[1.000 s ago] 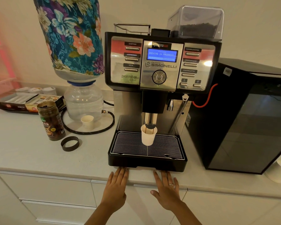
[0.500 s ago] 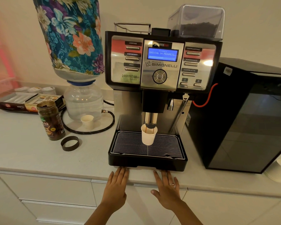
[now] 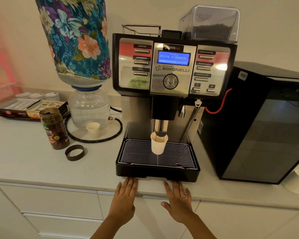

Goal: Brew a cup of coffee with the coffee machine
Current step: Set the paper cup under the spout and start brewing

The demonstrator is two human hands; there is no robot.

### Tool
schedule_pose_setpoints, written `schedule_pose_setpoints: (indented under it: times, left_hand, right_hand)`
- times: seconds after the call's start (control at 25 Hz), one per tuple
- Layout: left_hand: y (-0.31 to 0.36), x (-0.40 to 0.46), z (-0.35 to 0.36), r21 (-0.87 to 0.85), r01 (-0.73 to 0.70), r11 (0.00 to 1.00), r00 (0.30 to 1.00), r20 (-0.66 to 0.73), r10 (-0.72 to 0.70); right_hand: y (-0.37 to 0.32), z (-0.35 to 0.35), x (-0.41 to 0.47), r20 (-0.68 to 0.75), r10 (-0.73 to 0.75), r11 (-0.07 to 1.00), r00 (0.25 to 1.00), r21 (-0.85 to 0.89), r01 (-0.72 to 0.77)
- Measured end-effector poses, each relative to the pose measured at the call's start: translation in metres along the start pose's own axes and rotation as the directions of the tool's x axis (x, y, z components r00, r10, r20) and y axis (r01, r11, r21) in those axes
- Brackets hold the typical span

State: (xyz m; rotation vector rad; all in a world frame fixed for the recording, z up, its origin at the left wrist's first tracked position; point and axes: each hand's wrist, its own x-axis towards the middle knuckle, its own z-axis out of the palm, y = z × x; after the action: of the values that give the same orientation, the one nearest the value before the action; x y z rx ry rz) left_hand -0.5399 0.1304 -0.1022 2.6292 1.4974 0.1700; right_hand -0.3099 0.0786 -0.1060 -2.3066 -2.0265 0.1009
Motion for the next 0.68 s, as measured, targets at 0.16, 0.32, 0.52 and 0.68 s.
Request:
schedule_pose_setpoints:
  times: [0.16, 0.32, 0.52, 0.68]
  left_hand:
    - [-0.0003, 0.0003, 0.0004, 0.001, -0.001, 1.0, 1.0, 0.0, 0.001]
    - [-0.0002, 0.0001, 0.0004, 0.0, -0.004, 1.0, 1.0, -0.001, 0.004]
    - [-0.0007, -0.0008, 0.0006, 0.013, -0.004, 1.0, 1.0, -0.005, 0.004]
    - [0.0, -0.0011, 0.0004, 0.016, -0.006, 1.0, 1.0, -0.011, 0.006]
  right_hand:
    - [0.0004, 0.0007, -0.0001, 0.004, 0.001, 1.0, 1.0, 0.001, -0.001]
    - [0.0008, 0.0015, -0.0003, 0.003, 0.0, 1.0, 1.0, -0.001, 0.0]
    - [0.0003, -0.0003, -0.0009, -0.008, -0.007, 1.0, 1.0, 0.006, 0.007]
    - [-0.0001, -0.0004, -0.0007, -0.007, -0.005, 1.0, 1.0, 0.001, 0.005]
